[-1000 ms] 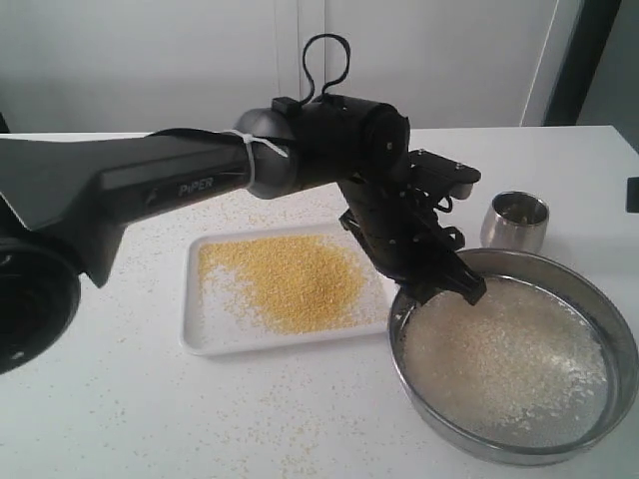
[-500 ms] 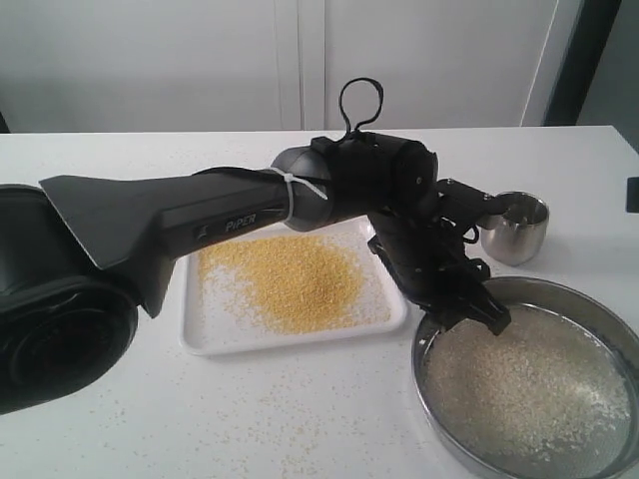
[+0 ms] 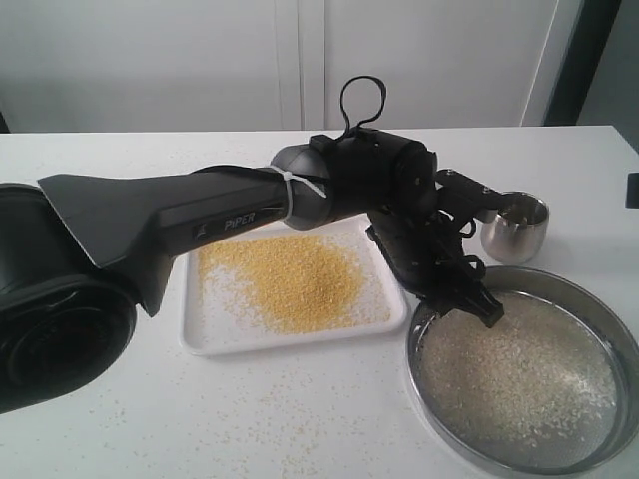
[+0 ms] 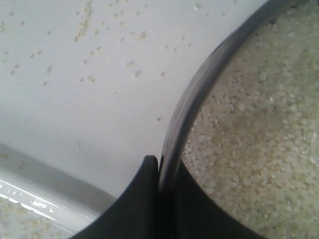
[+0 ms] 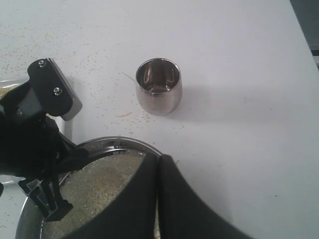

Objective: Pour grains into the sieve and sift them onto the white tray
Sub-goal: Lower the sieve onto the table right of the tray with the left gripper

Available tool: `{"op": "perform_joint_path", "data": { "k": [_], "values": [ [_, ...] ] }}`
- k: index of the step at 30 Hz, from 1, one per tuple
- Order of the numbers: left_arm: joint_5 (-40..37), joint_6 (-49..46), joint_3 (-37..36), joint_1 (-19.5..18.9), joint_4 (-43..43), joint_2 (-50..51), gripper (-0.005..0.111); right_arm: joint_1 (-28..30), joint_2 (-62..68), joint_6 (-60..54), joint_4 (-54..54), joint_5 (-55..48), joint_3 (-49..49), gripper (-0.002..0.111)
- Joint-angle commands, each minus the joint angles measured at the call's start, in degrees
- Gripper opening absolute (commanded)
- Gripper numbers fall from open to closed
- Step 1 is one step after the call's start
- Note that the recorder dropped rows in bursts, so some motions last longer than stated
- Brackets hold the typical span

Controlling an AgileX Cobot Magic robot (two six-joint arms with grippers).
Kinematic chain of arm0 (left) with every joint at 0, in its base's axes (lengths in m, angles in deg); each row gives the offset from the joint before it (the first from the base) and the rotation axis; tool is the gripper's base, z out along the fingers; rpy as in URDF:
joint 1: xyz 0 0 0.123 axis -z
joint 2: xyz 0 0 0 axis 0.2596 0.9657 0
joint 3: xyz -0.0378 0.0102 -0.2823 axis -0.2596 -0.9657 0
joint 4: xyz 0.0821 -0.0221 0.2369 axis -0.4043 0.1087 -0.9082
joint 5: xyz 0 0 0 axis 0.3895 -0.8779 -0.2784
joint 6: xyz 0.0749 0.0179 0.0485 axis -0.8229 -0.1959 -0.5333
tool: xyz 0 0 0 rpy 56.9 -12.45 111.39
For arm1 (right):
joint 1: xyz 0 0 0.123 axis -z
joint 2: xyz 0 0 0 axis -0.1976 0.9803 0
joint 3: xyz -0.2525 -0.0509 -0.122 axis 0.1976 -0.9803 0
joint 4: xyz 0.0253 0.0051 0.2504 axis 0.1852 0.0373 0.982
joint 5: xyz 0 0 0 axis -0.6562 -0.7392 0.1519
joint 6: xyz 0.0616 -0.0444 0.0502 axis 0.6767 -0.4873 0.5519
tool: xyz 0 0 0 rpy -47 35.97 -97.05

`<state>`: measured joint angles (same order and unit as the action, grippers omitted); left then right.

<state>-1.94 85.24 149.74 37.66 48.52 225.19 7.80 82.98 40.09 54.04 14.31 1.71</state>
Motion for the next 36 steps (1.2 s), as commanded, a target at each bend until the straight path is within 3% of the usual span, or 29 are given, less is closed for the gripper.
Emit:
{"op": "perform_joint_path", "data": {
  "k": [1, 23, 29, 36],
  "values": [
    [1.2, 0.3, 0.6, 0.0, 1.7, -0.3, 0.000, 0.2, -0.1, 0.4, -0.1, 0.6, -0.3, 0.000],
    [1.7, 0.3, 0.6, 0.0, 1.7, 0.1, 0.000, 0.2, -0.1, 0.4, -0.1, 0.6, -0.3, 0.000],
    [1.7, 0.3, 0.6, 0.0, 1.7, 0.1, 0.036, 0.2, -0.1, 0.4, -0.1, 0.6, -0.3, 0.000],
    [1.7, 0.3, 0.6, 0.0, 1.7, 0.1, 0.041, 0.2, -0.1, 0.4, -0.1, 0.6, -0.3, 0.000]
  ]
}}
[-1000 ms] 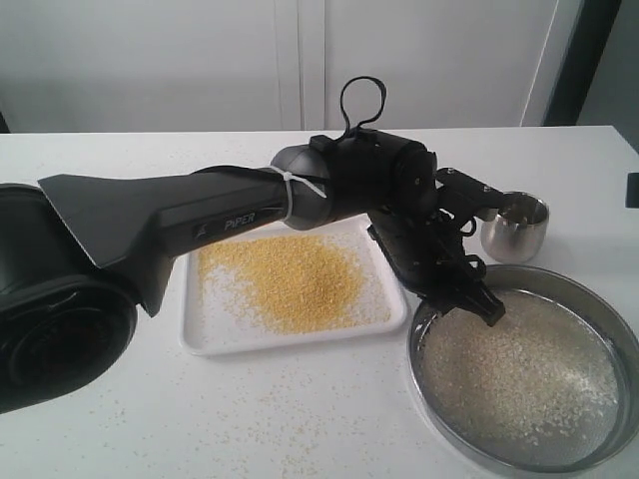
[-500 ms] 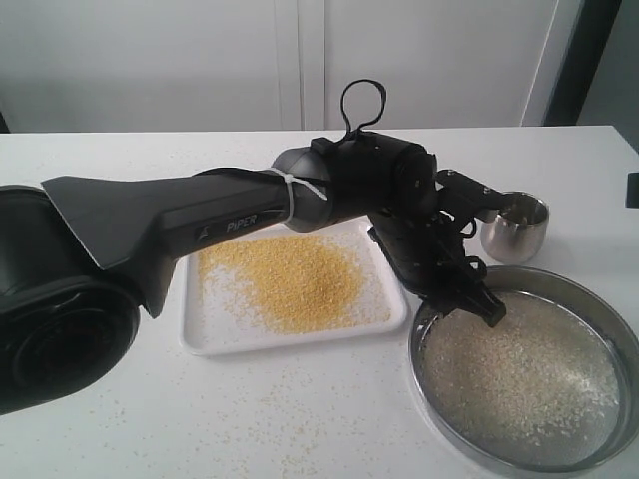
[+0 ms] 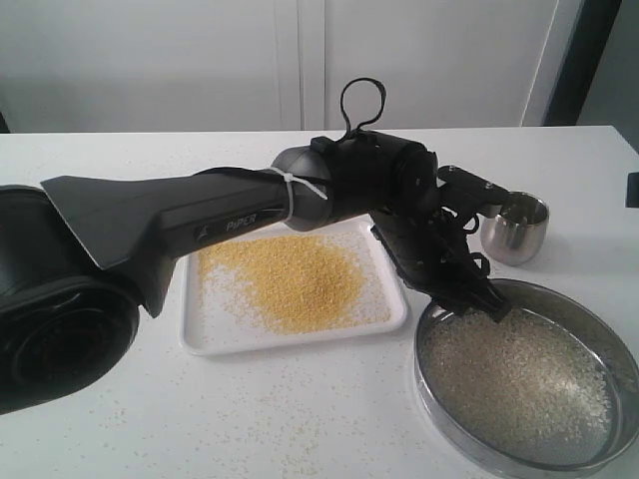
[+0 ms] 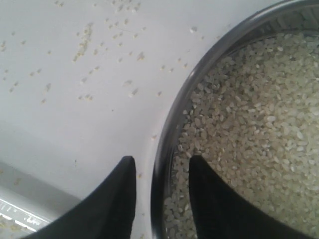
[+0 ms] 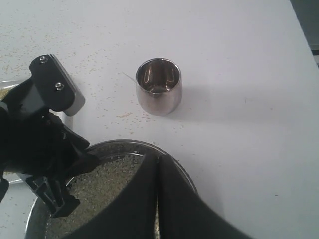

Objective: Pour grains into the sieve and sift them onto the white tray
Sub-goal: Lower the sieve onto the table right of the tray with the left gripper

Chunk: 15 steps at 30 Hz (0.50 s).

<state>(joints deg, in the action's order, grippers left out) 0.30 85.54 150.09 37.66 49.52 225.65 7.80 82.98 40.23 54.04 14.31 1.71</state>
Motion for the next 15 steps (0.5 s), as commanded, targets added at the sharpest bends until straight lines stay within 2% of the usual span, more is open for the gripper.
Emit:
{"op": "perform_joint_path", "data": {
  "k": [1, 15],
  "values": [
    [-0.5, 0.0, 0.3, 0.0, 0.7, -0.3, 0.041, 0.2, -0.1, 0.2, -0.1, 0.6, -0.3, 0.000],
    [-2.9, 0.0, 0.3, 0.0, -0.5, -2.6, 0.041, 0.2, -0.1, 0.2, -0.1, 0.6, -0.3, 0.000]
  ]
}}
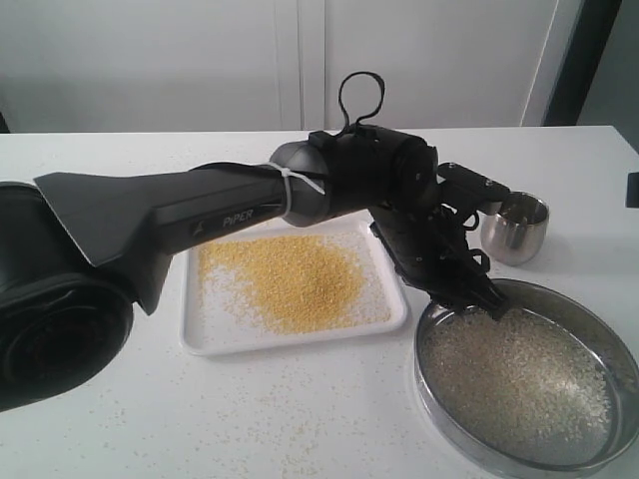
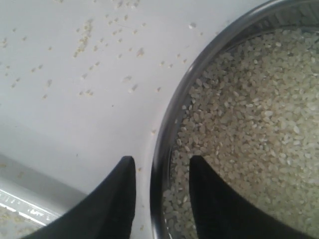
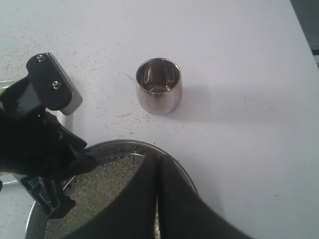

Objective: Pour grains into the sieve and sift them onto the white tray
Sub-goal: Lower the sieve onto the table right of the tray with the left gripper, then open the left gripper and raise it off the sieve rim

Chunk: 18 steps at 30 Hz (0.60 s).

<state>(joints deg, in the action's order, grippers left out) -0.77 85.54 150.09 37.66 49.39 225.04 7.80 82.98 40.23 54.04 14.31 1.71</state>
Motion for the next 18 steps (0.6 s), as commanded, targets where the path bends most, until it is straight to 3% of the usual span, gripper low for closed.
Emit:
{"op": "perform_joint_path", "data": {
  "k": [1, 12, 18],
  "values": [
    [-2.1, 0.0, 0.3, 0.0, -0.6, -2.3, 0.041, 0.2, -0.1, 0.2, -0.1, 0.6, -0.3, 0.000],
    [-6.1, 0.3, 0.3, -0.1, -4.4, -6.3, 0.041, 0.2, -0.1, 0.2, -0.1, 0.6, -0.3, 0.000],
    [-7.8, 3.3, 0.3, -1.7, -4.4, -7.9, 0.033, 0.2, -0.1, 0.2, -0.1, 0.6, -0.3, 0.000]
  ]
}}
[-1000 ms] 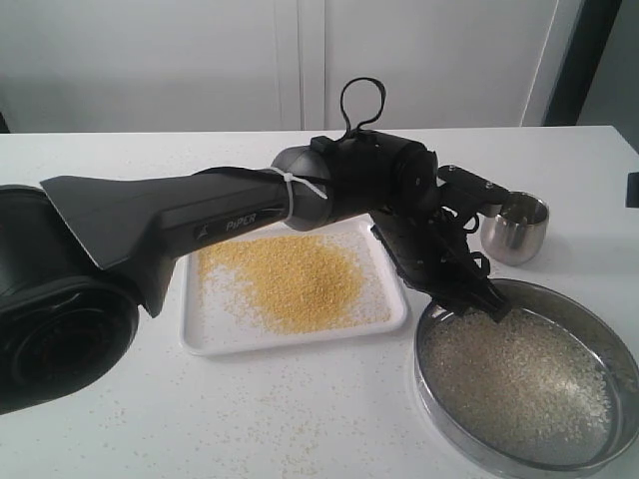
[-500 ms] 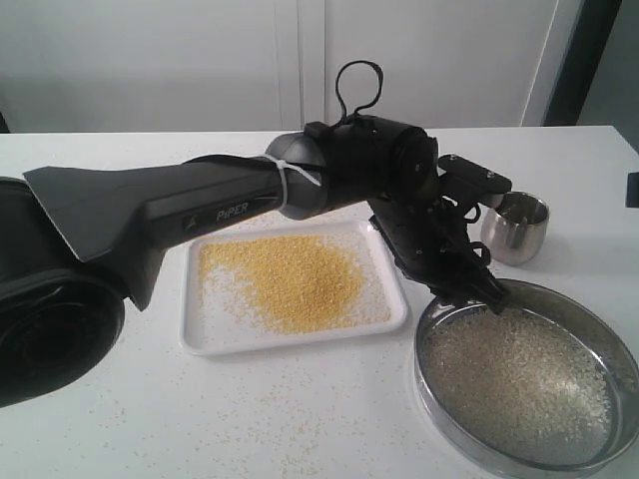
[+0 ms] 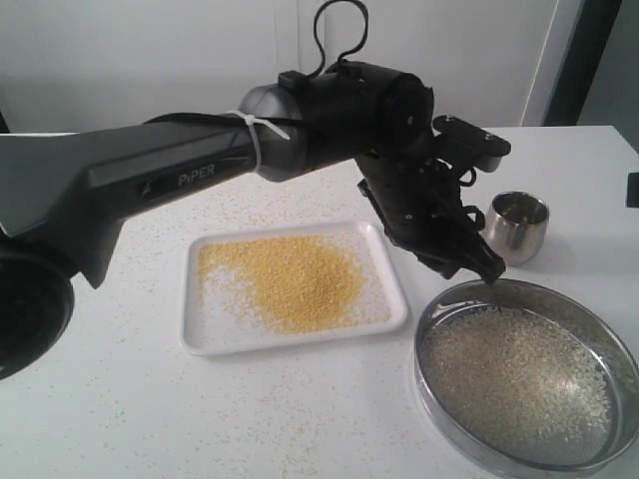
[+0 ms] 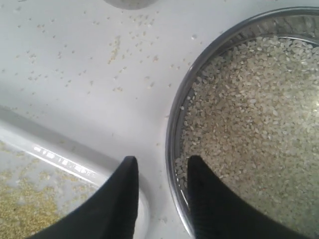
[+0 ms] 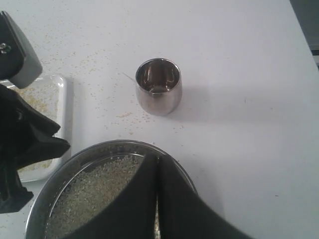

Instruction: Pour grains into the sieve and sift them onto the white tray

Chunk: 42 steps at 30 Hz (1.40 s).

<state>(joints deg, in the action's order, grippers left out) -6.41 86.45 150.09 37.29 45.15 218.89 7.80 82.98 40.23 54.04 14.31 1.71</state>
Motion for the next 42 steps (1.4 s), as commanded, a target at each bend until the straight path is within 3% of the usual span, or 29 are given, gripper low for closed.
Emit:
{"op": "perform_joint_path", "data": {
  "k": [1, 5, 7, 14, 23, 34, 42],
  "values": [
    [-2.8, 2.6, 0.3, -1.8, -0.1, -2.1, 0.031, 0.2, -0.1, 0.2, -0.1, 0.6, -0.3, 0.000],
    [-5.8, 3.1, 0.3, -3.5, -0.2, -3.0, 0.014, 0.2, -0.1, 0.2, -0.1, 0.6, -0.3, 0.000],
    [-7.4, 4.9, 0.3, -4.9, -0.2, -3.6, 0.000, 0.2, -0.1, 0.2, -0.1, 0.6, -0.3, 0.000],
    [-15.4, 6.8, 0.3, -12.0, -0.7, -6.4, 0.000, 0.2, -0.1, 0.2, -0.1, 0.6, -0.3, 0.000],
    [-23.5, 6.9, 0.3, -26.1, -0.9, -8.1, 0.000, 0.2, -0.1, 0.2, -0.1, 0.6, -0.3, 0.000],
    [-26.3, 6.9, -0.8, -34.3, -2.5, -11.3, 0.000, 0.2, -0.1, 0.2, -0.1, 0.6, -0.3, 0.000],
    [-20.3, 6.9, -14.8, -38.4, -3.1, -19.5, 0.000, 0.2, -0.1, 0.2, -0.1, 0.6, -0.3, 0.000]
  ]
}}
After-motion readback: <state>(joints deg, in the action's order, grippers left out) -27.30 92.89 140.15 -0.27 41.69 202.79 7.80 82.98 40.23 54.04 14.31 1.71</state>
